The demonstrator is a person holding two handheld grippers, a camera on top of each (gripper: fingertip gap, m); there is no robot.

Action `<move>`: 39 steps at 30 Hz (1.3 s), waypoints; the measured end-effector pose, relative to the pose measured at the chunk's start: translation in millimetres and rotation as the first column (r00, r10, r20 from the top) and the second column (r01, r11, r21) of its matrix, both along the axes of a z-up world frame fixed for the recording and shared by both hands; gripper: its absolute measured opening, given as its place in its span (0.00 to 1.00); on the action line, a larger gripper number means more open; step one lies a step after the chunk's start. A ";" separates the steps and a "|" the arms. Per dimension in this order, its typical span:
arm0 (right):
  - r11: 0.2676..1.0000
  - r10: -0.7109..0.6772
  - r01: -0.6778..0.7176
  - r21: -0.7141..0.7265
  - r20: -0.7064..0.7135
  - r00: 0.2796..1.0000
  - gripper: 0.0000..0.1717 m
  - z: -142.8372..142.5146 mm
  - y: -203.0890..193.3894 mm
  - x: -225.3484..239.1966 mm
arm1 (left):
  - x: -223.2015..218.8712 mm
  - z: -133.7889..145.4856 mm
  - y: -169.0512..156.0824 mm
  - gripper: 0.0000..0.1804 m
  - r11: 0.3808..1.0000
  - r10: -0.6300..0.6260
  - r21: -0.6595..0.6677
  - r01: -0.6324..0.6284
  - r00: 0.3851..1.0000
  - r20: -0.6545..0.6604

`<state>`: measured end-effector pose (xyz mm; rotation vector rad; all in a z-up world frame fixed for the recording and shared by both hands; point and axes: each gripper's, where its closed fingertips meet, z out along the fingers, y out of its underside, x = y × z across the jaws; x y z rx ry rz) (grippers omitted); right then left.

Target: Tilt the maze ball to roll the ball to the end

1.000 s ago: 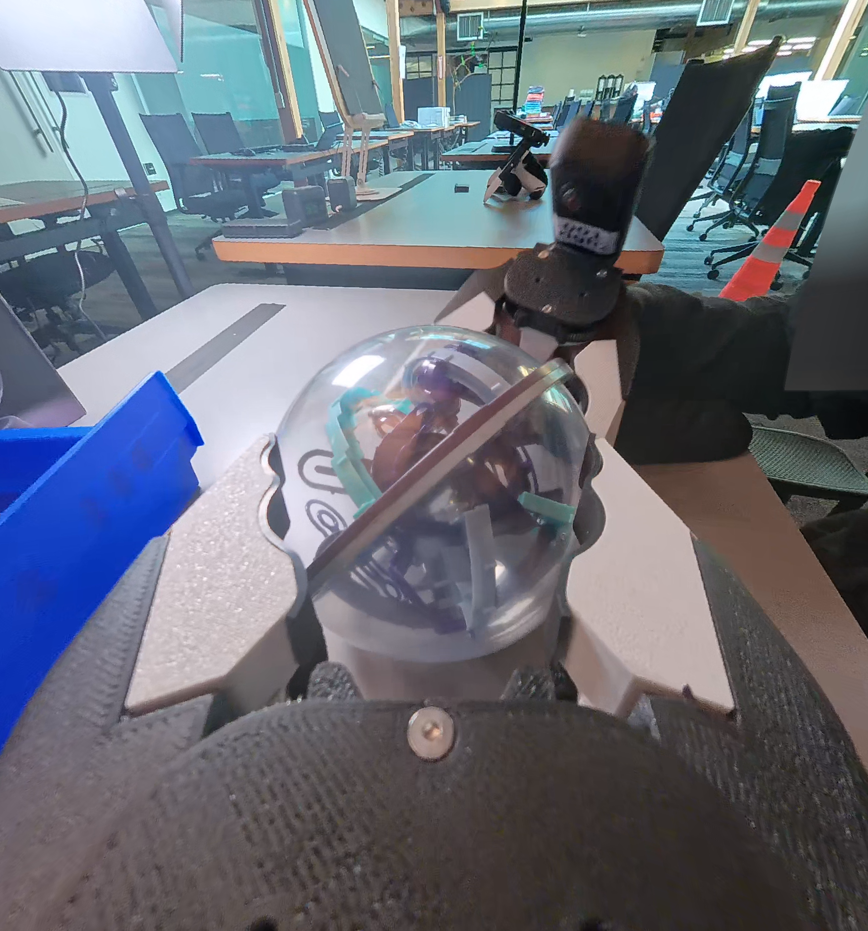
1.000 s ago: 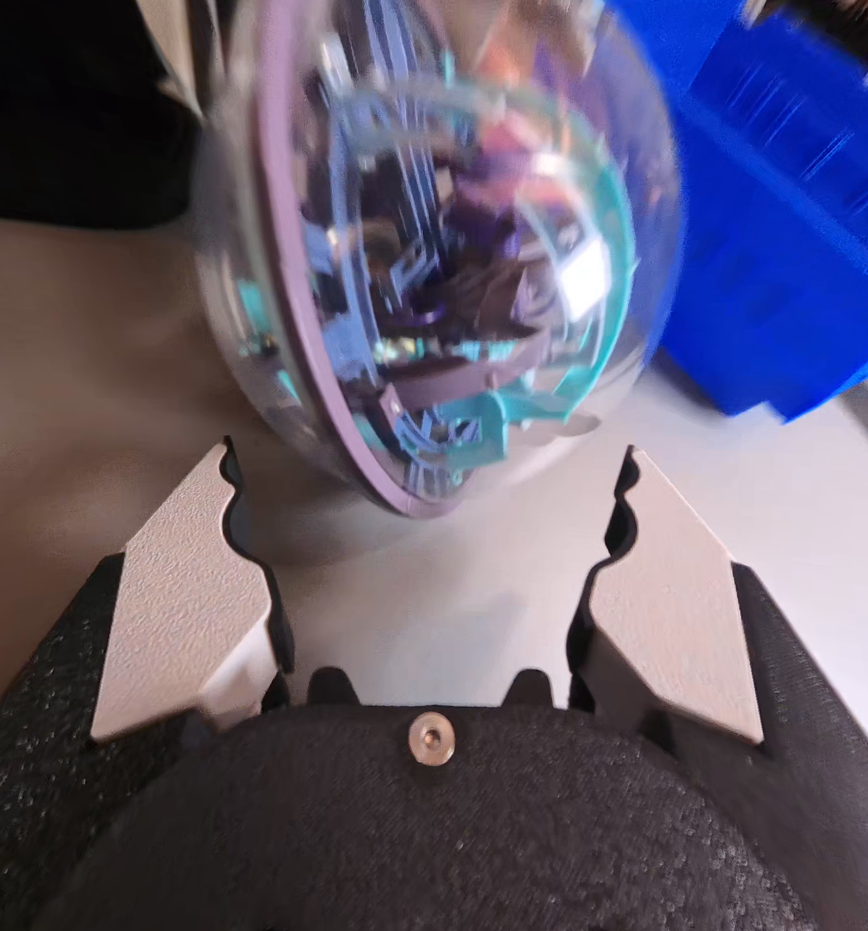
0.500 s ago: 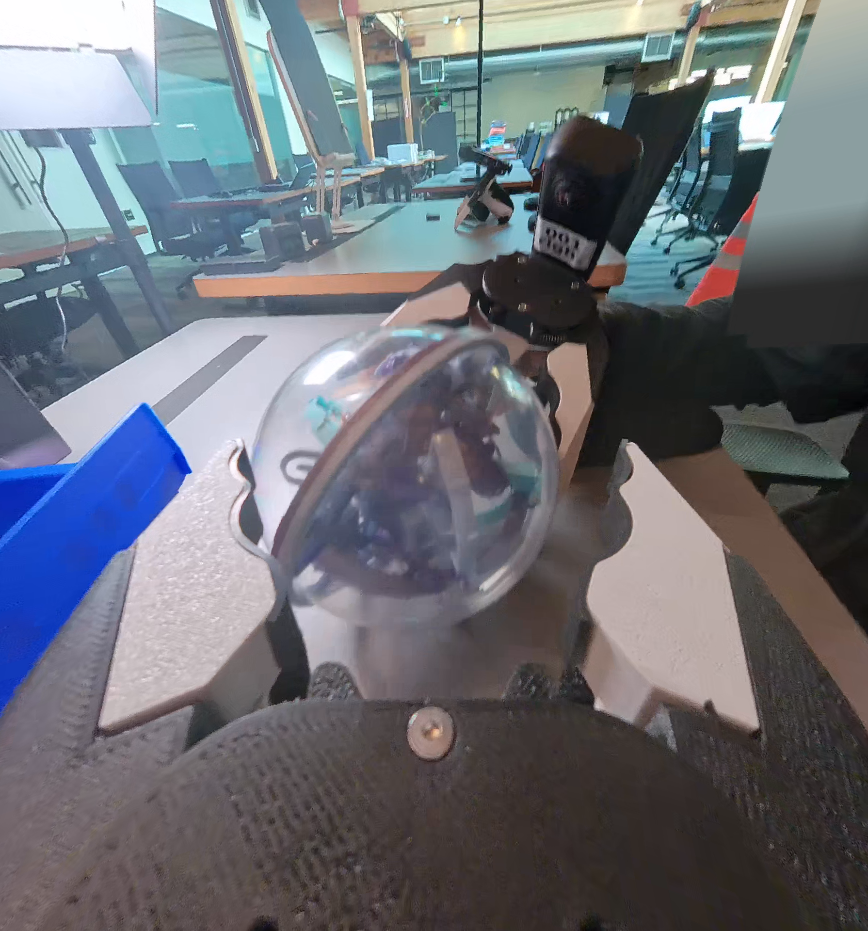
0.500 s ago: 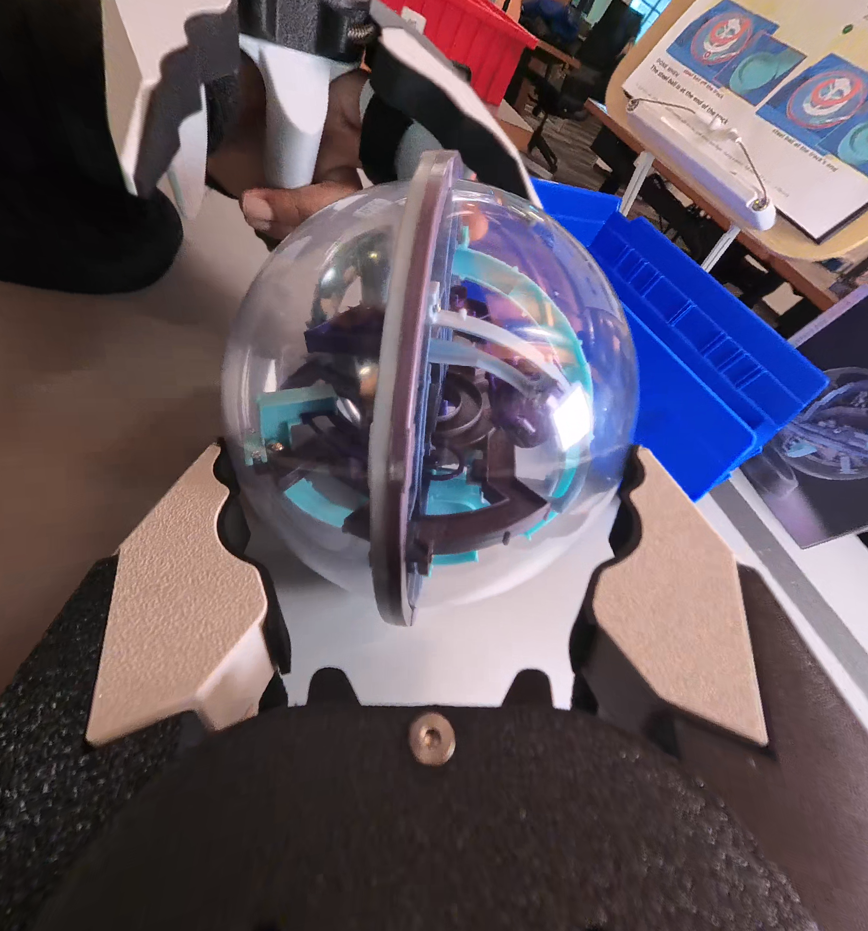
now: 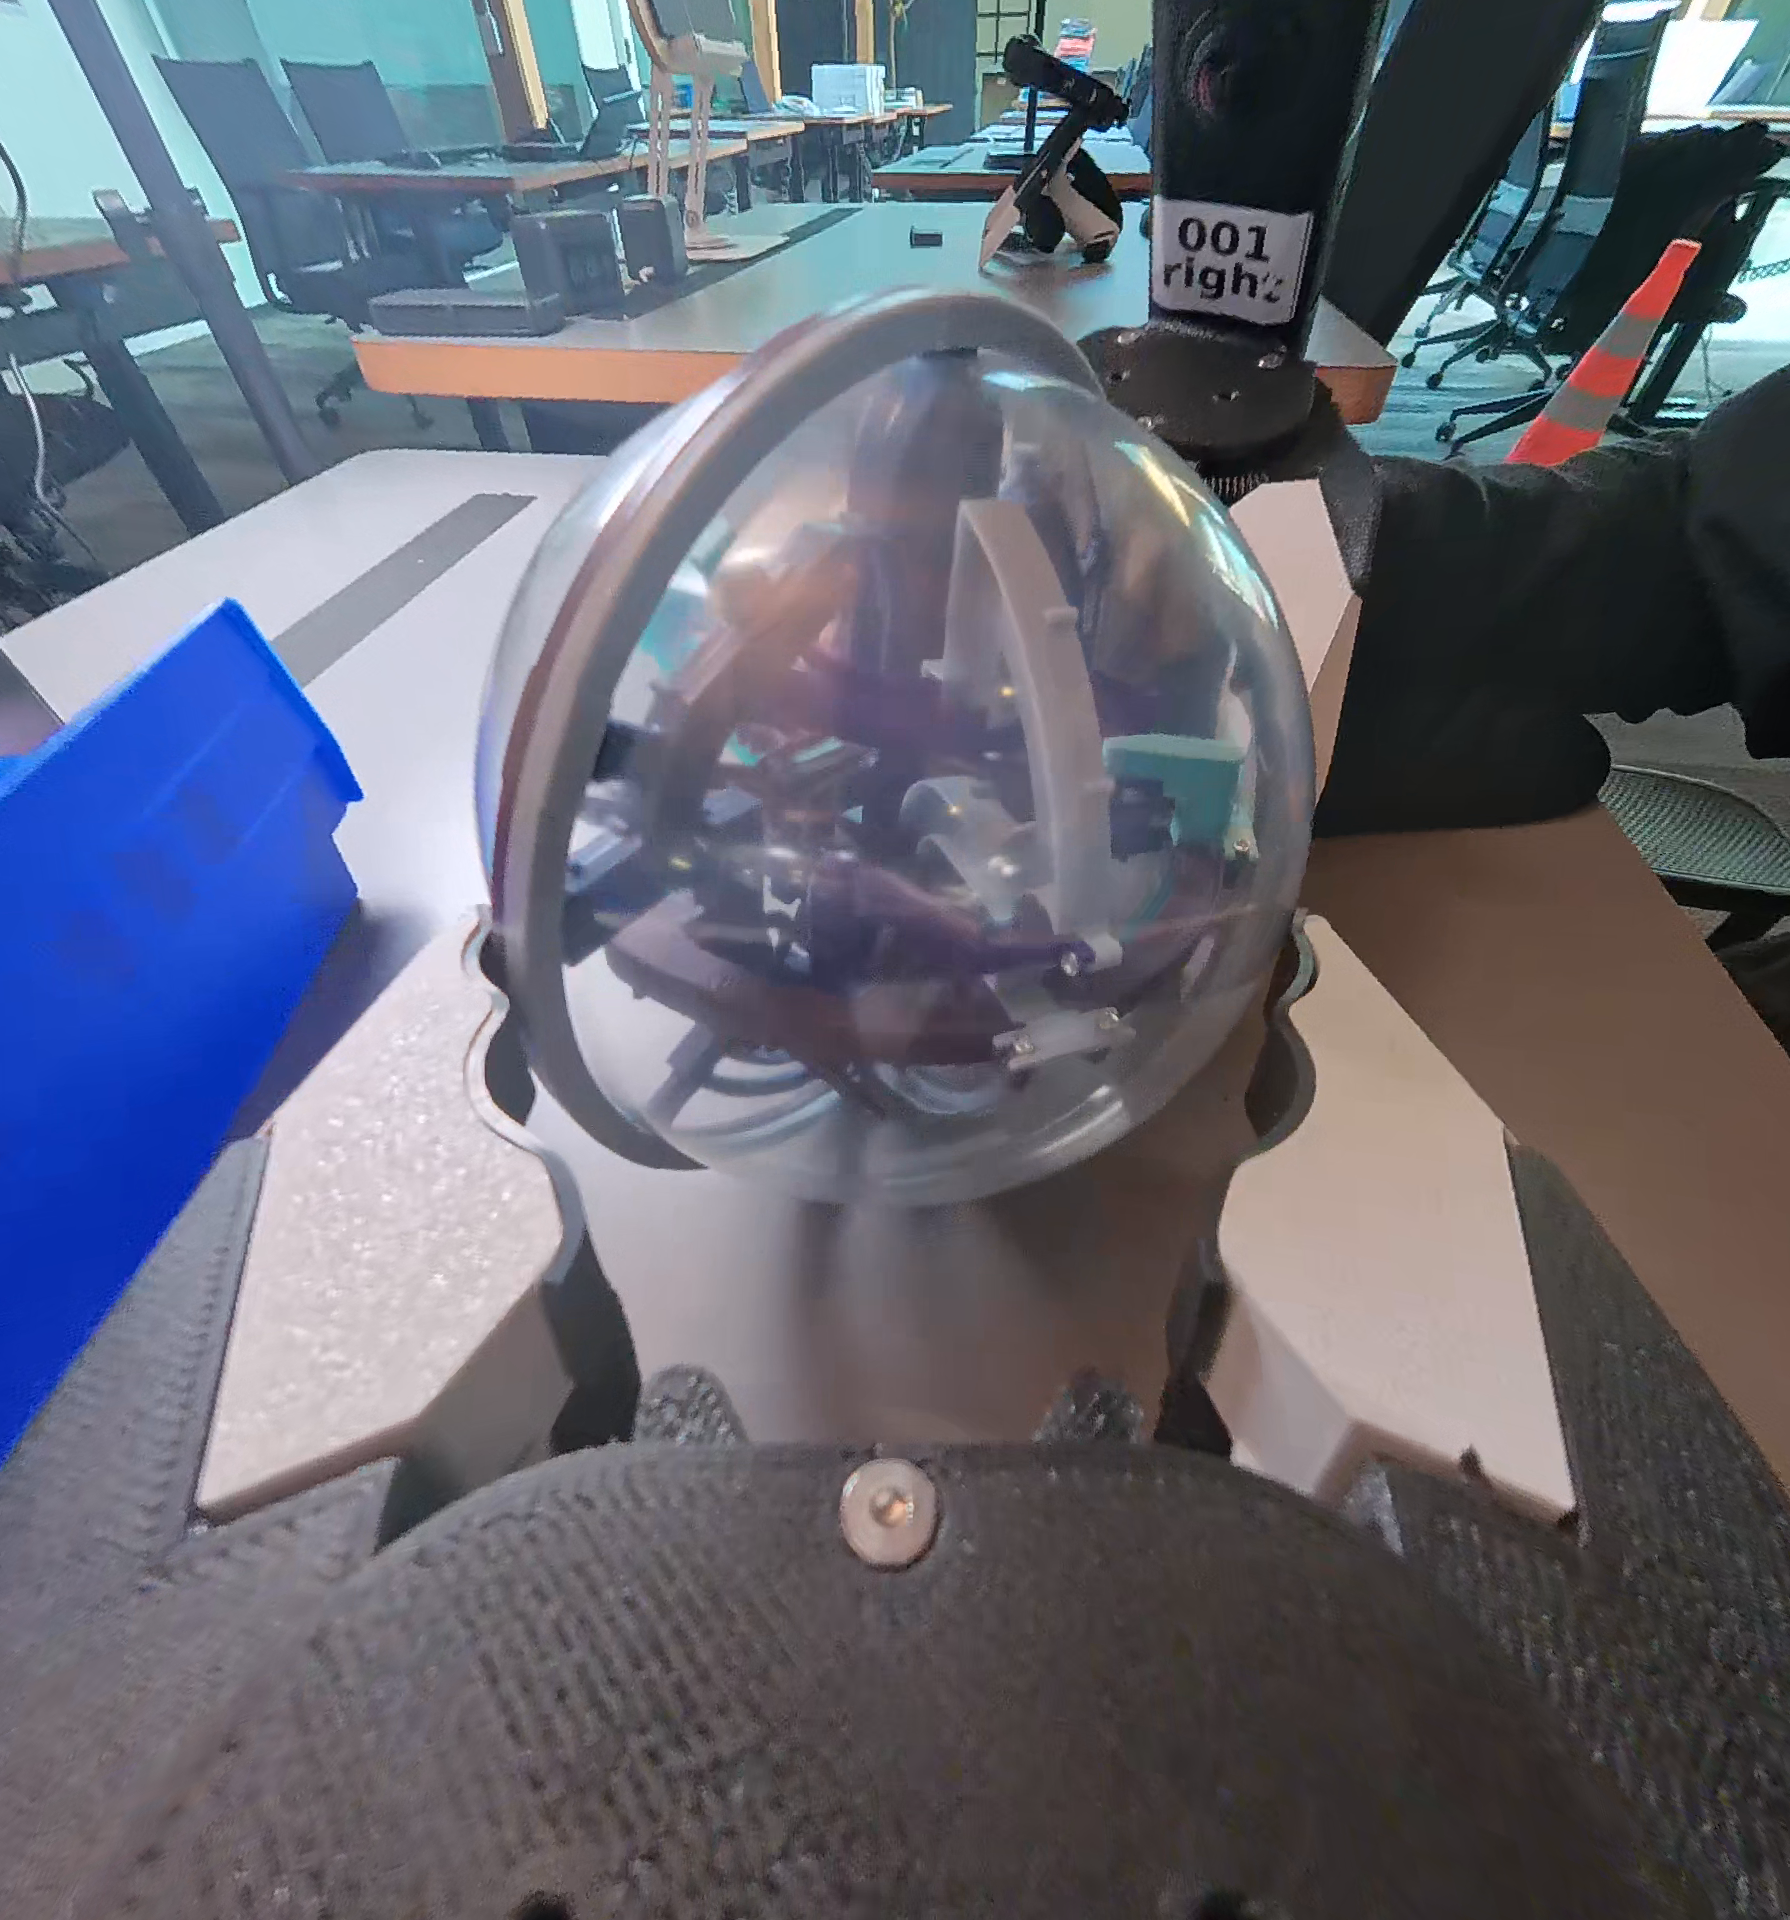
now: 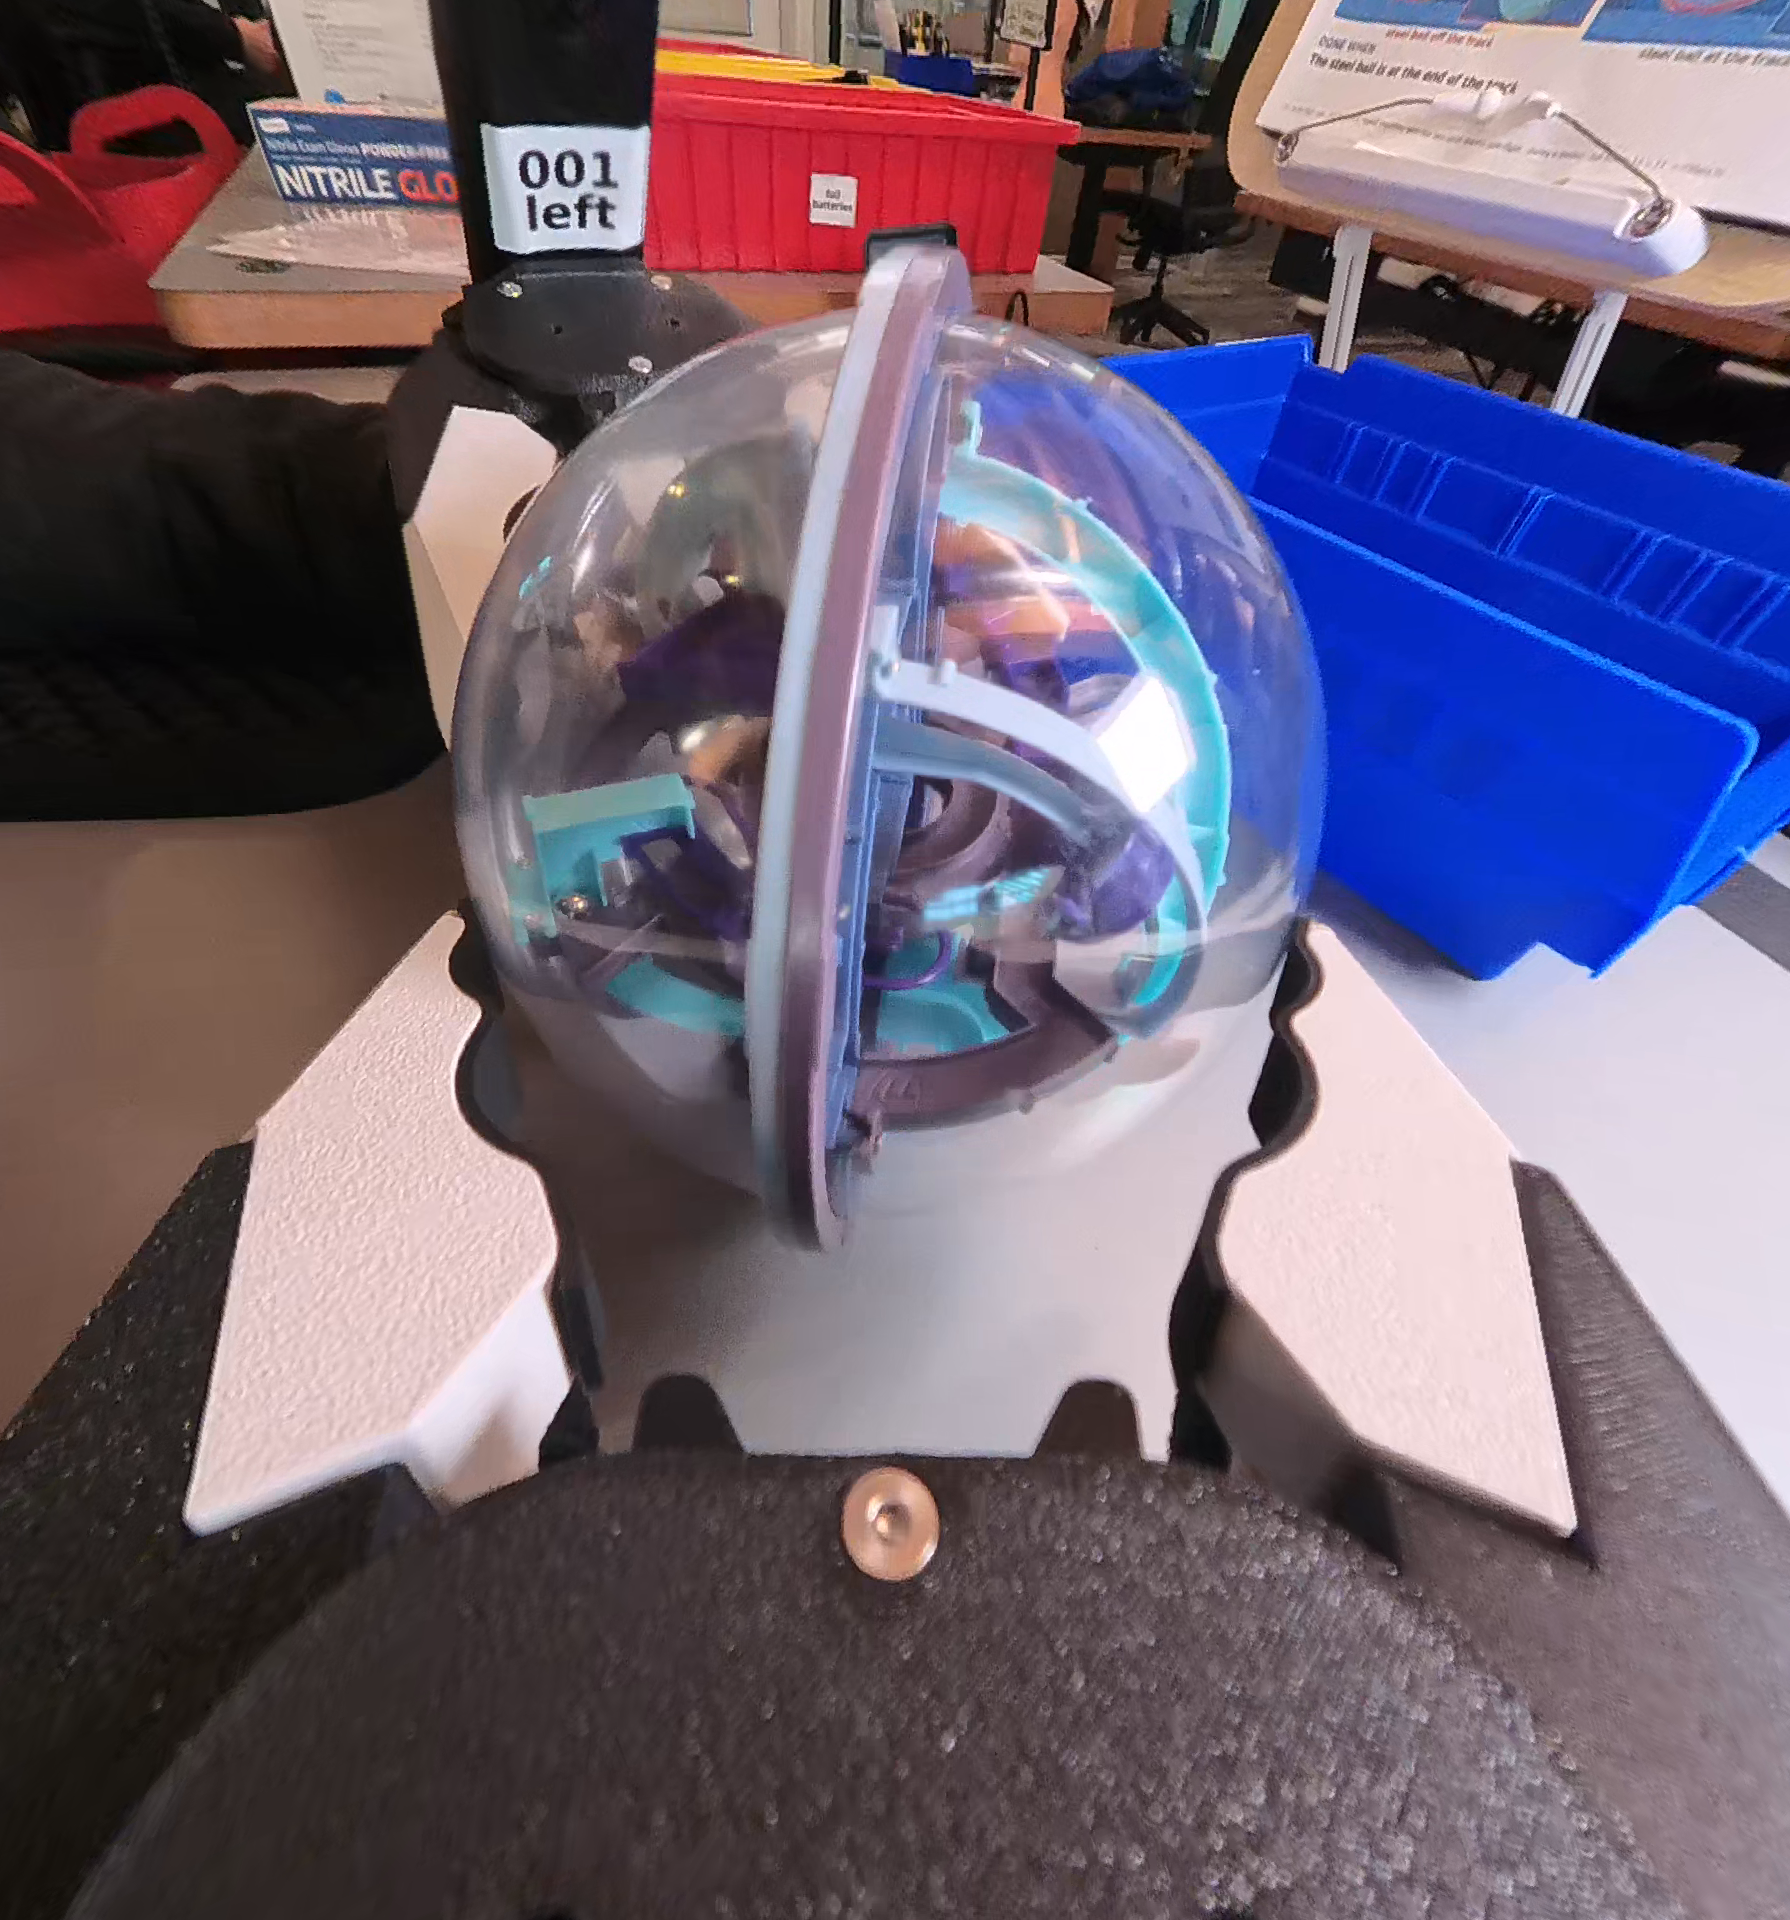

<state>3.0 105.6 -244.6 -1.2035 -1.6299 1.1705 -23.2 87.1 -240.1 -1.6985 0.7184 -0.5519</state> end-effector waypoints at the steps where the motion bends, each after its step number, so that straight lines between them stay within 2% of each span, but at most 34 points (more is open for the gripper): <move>1: 1.000 0.003 -0.003 -0.004 0.000 1.000 0.83 -1.3 -0.6 0.0 | -0.2 1.5 -0.6 0.77 1.000 0.001 0.010 -0.001 1.000 -0.004; 8: 0.999 -0.001 0.002 -0.044 0.020 1.000 0.83 -1.3 -3.3 -0.3 | -1.6 2.6 -2.9 0.77 1.000 -0.009 -0.025 0.010 0.999 0.043; 16: 0.996 0.001 -0.001 -0.087 -0.007 1.000 0.82 9.7 -6.0 1.2 | -1.4 -6.2 -7.1 0.77 0.980 -0.055 -0.177 0.090 0.980 0.194; 21: 0.997 0.003 -0.003 -0.082 -0.006 1.000 0.81 9.2 -6.5 1.2 | -1.7 -7.7 -8.2 0.77 0.969 -0.065 -0.215 0.120 0.968 0.244; 39: 0.999 0.011 -0.012 0.039 0.007 1.000 0.81 -5.0 -6.2 1.2 | -4.7 3.5 -8.7 0.76 0.998 -0.043 -0.050 0.048 0.994 0.099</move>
